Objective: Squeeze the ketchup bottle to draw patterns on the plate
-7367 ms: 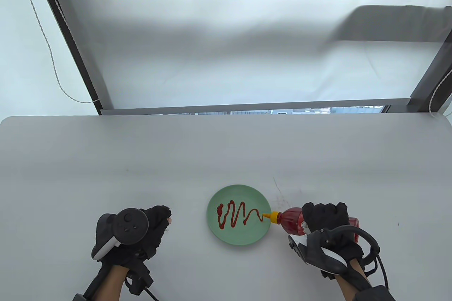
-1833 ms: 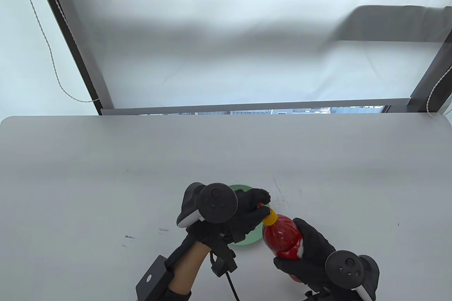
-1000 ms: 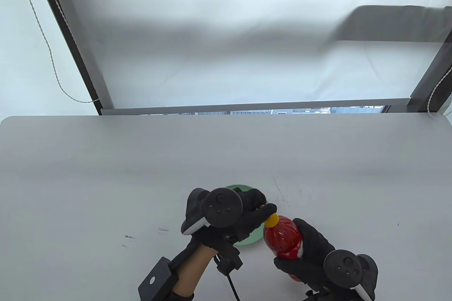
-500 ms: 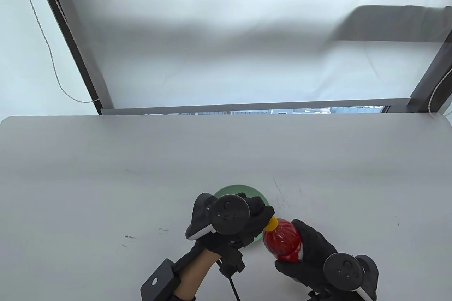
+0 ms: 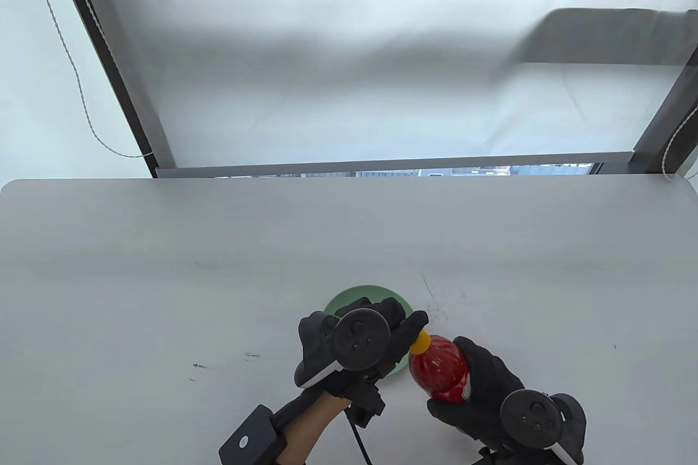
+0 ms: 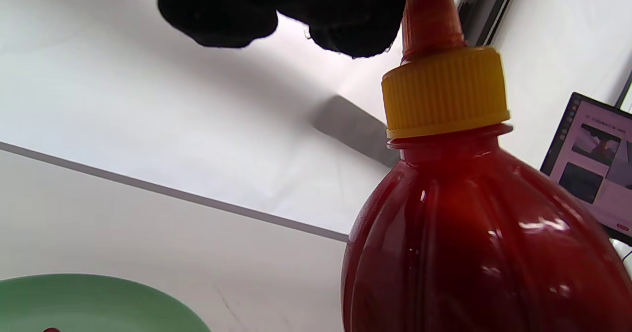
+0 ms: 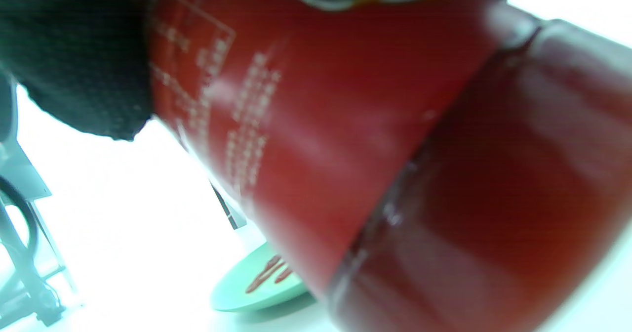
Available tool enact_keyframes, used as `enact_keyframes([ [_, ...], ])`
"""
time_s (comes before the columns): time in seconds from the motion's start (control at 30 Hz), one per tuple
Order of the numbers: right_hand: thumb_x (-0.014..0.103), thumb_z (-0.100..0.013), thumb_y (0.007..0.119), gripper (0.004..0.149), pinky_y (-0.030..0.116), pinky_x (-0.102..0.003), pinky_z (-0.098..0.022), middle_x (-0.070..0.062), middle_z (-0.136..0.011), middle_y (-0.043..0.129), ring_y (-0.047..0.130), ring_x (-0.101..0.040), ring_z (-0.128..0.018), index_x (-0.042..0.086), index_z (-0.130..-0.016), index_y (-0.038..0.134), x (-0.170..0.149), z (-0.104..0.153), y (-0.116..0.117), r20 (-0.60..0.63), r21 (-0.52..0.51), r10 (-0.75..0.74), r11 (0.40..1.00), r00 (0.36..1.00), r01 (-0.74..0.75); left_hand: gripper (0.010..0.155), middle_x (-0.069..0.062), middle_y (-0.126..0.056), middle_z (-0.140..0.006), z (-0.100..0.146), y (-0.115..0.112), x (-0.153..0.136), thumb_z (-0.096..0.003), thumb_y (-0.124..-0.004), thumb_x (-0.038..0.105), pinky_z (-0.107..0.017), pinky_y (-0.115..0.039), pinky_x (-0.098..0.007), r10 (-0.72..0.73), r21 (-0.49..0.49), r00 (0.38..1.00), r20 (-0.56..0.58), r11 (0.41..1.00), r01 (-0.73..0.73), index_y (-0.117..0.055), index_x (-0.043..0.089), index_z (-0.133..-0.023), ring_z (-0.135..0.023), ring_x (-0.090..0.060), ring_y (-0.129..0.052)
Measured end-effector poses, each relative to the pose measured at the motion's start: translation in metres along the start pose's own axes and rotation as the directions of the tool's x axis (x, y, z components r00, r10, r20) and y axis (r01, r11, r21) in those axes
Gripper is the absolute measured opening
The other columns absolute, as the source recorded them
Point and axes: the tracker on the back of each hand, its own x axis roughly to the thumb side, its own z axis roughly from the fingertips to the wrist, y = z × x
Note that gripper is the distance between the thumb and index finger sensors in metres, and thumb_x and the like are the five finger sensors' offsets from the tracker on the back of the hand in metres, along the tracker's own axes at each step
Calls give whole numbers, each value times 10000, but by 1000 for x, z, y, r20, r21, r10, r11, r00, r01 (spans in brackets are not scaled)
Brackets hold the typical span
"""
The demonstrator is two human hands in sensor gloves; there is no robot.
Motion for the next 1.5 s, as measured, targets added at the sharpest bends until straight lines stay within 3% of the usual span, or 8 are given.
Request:
enact_keyframes([
  [0.17, 644, -431, 1008, 1019, 735, -630, -705, -228, -1085, 759, 859, -412, -931, 113, -1162, 538, 2, 0, 4, 0, 9, 54, 999, 999, -54, 461, 38, -938, -249, -3, -4, -4, -603, -650, 509, -311, -806, -518, -1, -73, 998, -62, 997, -3, -895, 119, -611, -372, -259, -969],
  [0.47, 646, -424, 1009, 1017, 733, -612, -715, -219, -1078, 770, 867, -394, -927, 120, -1162, 548, -1, 0, 3, 22, -4, 46, 999, 999, -46, 438, -5, -948, -271, -9, -7, -13, -586, -708, 444, -336, -811, -539, 178, -128, 982, 60, 977, -170, -894, 49, -624, -399, -274, -970],
  [0.93, 644, -406, 1023, 1028, 740, -604, -715, -214, -1068, 792, 887, -379, -921, 117, -1158, 561, -4, -3, 5, 42, 61, -9, 998, 999, 6, 434, -10, -949, -254, -5, -12, -8, -566, -731, 428, -338, -833, -545, 196, -59, 969, 153, 980, -189, -902, 30, -596, -393, -266, -984],
  [1.03, 662, -409, 1013, 1034, 739, -592, -721, -194, -1079, 784, 884, -361, -932, 133, -1163, 545, -7, -6, 9, 47, 82, 35, 996, 998, -39, 430, -21, -963, -287, -4, -13, -10, -578, -715, 435, -371, -812, -551, 159, -110, 979, 128, 983, -145, -903, 52, -626, -432, -280, -973],
  [1.13, 661, -408, 1016, 1037, 733, -586, -725, -189, -1085, 778, 874, -362, -937, 138, -1167, 541, -10, -8, 5, 32, 71, 31, 997, 999, -33, 459, -52, -1005, -424, 2, -10, -13, -597, -661, 459, -422, -779, -563, 150, -46, 982, 112, 988, -145, -881, 84, -746, -533, -324, -952],
  [1.3, 663, -412, 1013, 1037, 738, -585, -720, -193, -1089, 773, 871, -369, -938, 138, -1169, 536, -26, -6, -11, -32, 21, -3, 1000, 999, 3, 621, -181, -916, -916, 26, -3, -32, -603, -585, 503, -642, -613, -696, 62, -54, 995, 72, 997, -58, -680, 75, -1043, -891, -450, -794],
  [1.4, 658, -417, 1013, 1042, 737, -586, -719, -199, -1094, 765, 865, -377, -941, 131, -1173, 526, -39, -8, -19, -86, -18, -55, 998, 995, 54, 691, -303, -550, -1208, 43, -11, -61, -609, -559, 513, -702, -433, -778, -76, -209, 993, -89, 976, 56, -477, 100, -1157, -1081, -551, -499],
  [1.5, 654, -423, 1012, 1041, 739, -584, -717, -203, -1096, 759, 860, -381, -945, 125, -1173, 520, -51, -10, -26, -133, -52, -98, 994, 986, 92, 757, -314, -231, -1257, 62, -25, -94, -607, -558, 527, -696, -252, -804, -190, -310, 978, -83, 938, 156, -303, 114, -1188, -1110, -565, -181],
])
